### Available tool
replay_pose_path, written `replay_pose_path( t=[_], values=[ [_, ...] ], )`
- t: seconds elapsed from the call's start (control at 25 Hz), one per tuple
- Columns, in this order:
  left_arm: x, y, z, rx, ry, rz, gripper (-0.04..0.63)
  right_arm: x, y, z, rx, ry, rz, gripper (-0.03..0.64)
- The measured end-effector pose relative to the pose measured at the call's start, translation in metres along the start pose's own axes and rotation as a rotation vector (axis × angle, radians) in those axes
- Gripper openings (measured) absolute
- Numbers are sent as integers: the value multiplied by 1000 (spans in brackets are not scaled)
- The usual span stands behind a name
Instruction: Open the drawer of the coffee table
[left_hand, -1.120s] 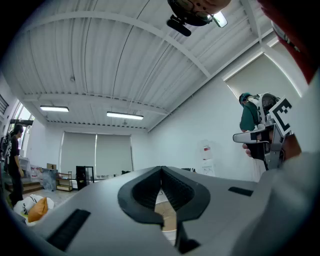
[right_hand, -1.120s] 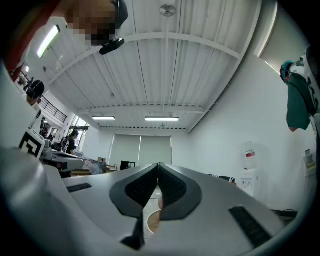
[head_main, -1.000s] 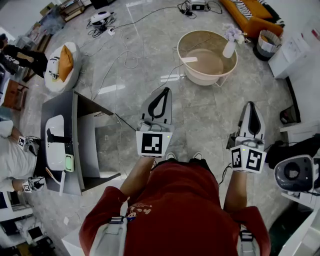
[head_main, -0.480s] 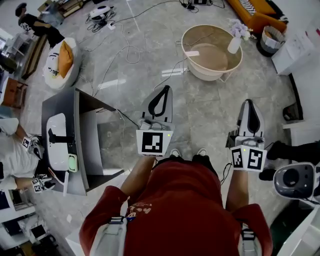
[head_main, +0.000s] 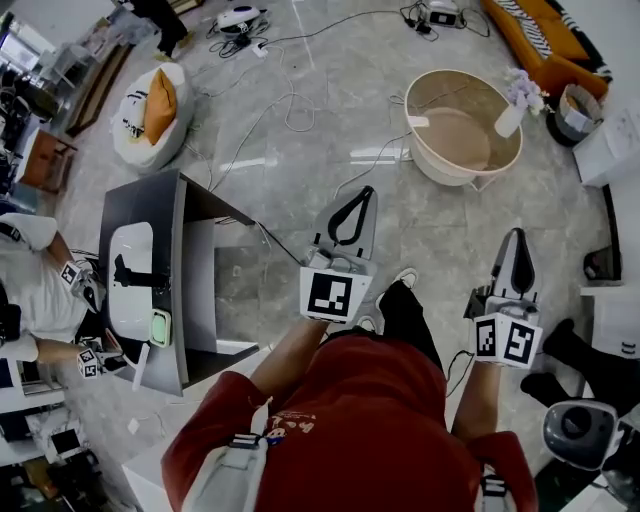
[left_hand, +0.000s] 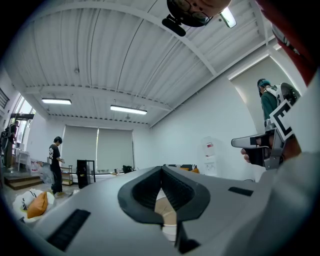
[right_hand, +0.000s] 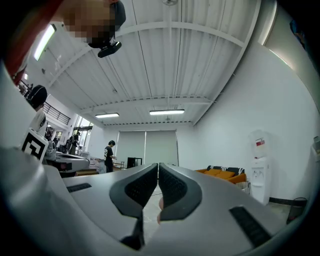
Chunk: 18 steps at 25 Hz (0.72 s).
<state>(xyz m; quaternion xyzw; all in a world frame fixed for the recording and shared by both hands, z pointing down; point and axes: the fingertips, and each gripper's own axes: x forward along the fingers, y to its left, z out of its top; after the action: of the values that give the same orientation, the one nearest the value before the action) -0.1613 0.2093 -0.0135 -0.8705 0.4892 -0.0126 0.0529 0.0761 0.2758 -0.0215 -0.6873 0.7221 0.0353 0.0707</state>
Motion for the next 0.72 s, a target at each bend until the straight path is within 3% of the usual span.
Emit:
replay_pose_path(
  t=[0.44,0.72],
  values=[
    [131,24,-2,0,-2,-61,14,133,-25,-41,33,44,12,23],
    [228,28,-14,10,28,-105,14,204,-79,-62,73,63,-60,23]
  ],
)
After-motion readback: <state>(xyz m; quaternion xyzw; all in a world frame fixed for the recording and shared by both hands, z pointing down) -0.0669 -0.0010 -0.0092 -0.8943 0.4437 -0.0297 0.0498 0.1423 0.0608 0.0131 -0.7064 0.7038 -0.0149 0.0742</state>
